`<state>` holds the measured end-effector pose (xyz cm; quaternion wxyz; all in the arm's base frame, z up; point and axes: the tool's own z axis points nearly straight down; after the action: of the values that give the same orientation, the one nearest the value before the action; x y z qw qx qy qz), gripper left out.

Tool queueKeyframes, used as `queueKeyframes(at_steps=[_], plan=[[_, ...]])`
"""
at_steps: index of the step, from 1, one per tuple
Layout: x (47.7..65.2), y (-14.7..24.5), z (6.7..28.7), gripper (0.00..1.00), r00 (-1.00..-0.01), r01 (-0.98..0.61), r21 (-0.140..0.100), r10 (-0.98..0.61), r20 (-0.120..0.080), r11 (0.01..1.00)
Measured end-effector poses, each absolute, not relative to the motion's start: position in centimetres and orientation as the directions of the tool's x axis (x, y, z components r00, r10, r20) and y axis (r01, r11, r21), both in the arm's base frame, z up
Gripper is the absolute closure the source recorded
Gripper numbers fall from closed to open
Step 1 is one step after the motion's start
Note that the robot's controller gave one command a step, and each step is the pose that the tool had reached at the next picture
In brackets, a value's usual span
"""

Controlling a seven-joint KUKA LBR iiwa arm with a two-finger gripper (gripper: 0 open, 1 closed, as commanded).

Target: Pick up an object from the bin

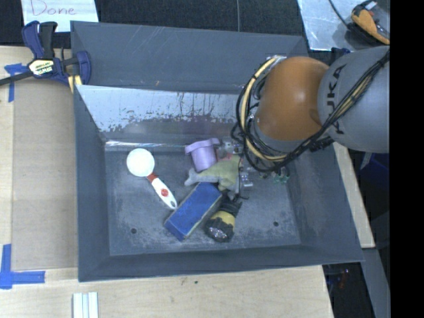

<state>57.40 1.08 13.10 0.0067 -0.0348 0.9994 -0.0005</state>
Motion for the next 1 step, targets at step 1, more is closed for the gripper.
queueKeyframes(at_steps=[1], plan=[[56.52, 0.82, 23.30, 0.00, -0.997, -0.074, -0.002, -0.074, -0.012, 0.997]])
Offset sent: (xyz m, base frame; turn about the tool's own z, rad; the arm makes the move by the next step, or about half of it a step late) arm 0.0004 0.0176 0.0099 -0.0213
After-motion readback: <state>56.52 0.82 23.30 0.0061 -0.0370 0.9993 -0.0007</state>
